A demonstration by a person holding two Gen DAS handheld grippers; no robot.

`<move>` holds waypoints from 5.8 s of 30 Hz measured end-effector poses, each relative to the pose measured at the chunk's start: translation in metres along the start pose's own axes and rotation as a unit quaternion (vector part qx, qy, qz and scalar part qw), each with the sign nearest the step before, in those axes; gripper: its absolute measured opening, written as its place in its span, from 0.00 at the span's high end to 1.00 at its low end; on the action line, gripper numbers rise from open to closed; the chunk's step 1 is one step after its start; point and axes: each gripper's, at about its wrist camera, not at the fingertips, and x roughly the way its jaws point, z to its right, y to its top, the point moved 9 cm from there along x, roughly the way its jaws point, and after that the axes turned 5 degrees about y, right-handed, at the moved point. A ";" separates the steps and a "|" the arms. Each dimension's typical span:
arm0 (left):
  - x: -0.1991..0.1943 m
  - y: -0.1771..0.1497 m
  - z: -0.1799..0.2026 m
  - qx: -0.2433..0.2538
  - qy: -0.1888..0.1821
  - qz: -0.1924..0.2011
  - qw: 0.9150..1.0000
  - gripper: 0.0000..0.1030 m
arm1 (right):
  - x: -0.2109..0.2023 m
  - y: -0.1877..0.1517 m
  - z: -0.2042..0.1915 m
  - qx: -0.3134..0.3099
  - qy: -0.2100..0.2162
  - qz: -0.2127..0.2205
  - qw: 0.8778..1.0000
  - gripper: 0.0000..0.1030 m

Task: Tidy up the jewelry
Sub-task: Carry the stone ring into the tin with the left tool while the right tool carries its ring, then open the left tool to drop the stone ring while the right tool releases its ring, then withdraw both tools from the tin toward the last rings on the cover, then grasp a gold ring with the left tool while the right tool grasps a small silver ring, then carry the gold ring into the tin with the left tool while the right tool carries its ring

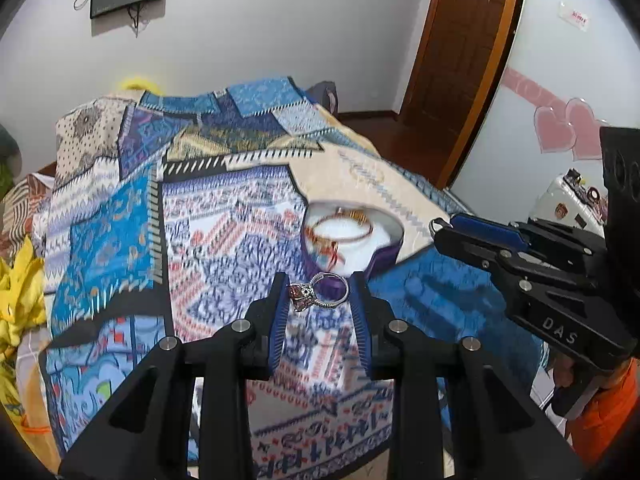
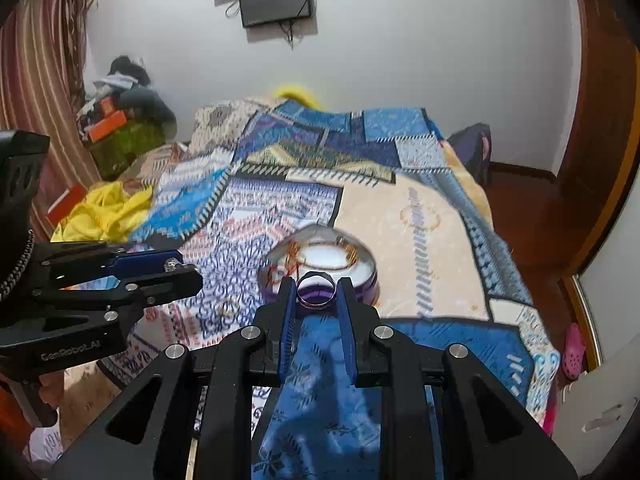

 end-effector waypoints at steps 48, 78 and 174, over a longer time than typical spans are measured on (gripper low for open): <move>0.086 0.039 0.013 0.001 -0.034 -0.040 0.999 0.71 | 0.059 0.002 0.033 -0.005 0.002 -0.047 0.999 0.82; 0.007 0.004 -0.032 0.002 0.031 -0.015 0.999 0.71 | 0.034 -0.021 0.000 -0.005 0.002 -0.058 0.998 0.70; 0.025 0.024 -0.002 0.033 0.005 -0.002 0.999 0.83 | 0.013 0.047 0.007 -0.010 0.014 0.031 0.999 0.91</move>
